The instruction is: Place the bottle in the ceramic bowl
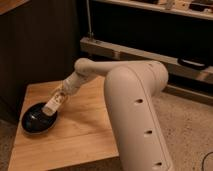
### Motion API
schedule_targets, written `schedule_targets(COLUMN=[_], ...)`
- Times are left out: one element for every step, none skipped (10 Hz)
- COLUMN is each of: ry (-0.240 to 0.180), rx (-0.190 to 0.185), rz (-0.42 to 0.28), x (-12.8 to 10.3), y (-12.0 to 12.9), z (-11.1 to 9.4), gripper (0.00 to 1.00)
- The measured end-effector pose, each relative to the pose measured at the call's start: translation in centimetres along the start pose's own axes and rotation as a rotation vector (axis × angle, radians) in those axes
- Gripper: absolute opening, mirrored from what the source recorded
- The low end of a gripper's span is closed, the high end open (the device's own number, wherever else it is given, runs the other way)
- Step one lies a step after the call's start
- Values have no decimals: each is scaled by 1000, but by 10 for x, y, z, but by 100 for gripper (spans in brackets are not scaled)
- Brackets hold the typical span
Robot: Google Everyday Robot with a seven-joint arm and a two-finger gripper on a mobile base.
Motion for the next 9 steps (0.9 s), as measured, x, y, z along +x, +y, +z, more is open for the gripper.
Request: schedule_targets(ry=[27,46,60,66,54,33,17,-4,-8], rx=[-10,-21,-30,-41,-59,-79,-92,-115,-127], rz=[-21,-45,-76,-112,-154,-202,-239,-290,-310], x=[2,6,10,15,16,17,17,17,15], y=[3,8,13,15,16,16,16,16,17], z=[5,9,13,16,16,17,17,22,25], gripper=[0,0,0,0,0,0,0,0,0])
